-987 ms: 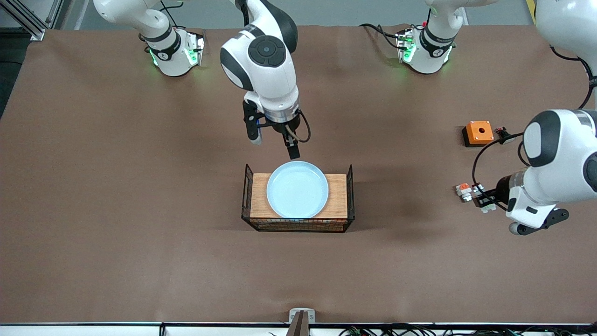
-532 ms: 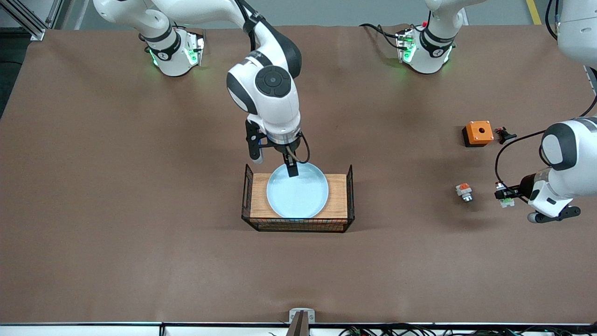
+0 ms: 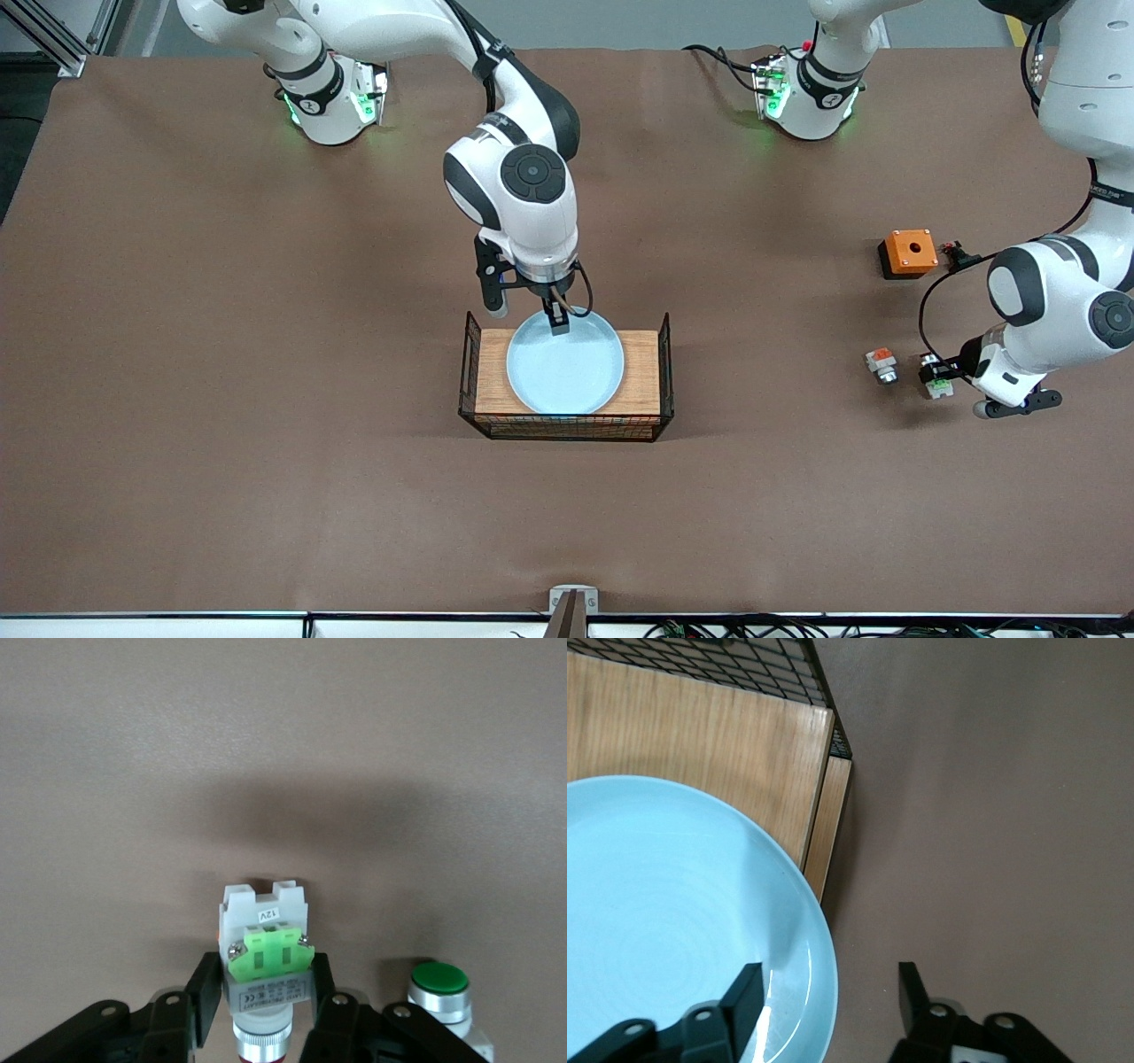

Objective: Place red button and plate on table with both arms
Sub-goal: 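Set the switch down with the left gripper while the right gripper lowers, then grip the plate rim with the right gripper while the left gripper withdraws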

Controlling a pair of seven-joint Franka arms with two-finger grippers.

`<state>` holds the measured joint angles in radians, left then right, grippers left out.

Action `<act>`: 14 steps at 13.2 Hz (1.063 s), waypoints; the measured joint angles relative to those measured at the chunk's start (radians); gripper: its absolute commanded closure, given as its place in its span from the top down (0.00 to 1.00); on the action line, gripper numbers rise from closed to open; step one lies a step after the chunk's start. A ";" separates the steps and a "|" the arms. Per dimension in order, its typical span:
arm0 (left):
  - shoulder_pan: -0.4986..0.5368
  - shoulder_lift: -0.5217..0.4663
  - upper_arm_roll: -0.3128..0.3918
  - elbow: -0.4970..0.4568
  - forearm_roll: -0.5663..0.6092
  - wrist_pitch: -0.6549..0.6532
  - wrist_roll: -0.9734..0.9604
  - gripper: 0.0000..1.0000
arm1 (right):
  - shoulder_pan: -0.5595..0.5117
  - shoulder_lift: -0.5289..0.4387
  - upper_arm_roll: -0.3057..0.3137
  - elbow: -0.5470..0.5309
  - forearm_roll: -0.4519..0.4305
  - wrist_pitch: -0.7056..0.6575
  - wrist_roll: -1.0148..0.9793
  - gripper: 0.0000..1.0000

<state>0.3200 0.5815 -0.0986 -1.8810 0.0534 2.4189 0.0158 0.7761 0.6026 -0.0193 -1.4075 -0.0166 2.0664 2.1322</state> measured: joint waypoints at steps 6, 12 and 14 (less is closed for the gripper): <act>0.006 -0.040 -0.001 0.010 0.000 -0.001 0.002 0.99 | 0.001 0.001 0.002 0.001 -0.002 -0.001 -0.023 0.47; 0.004 -0.333 -0.080 0.067 0.000 -0.236 0.000 0.99 | 0.002 0.004 0.003 0.002 -0.002 -0.002 -0.067 0.31; 0.003 -0.410 -0.095 0.133 0.000 -0.402 0.000 0.99 | 0.002 0.006 0.004 0.002 -0.002 -0.001 -0.071 0.21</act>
<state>0.3235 0.1714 -0.1938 -1.7479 0.0535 2.0165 0.0154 0.7786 0.6085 -0.0156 -1.4053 -0.0188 2.0650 2.0608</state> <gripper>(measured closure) 0.004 0.674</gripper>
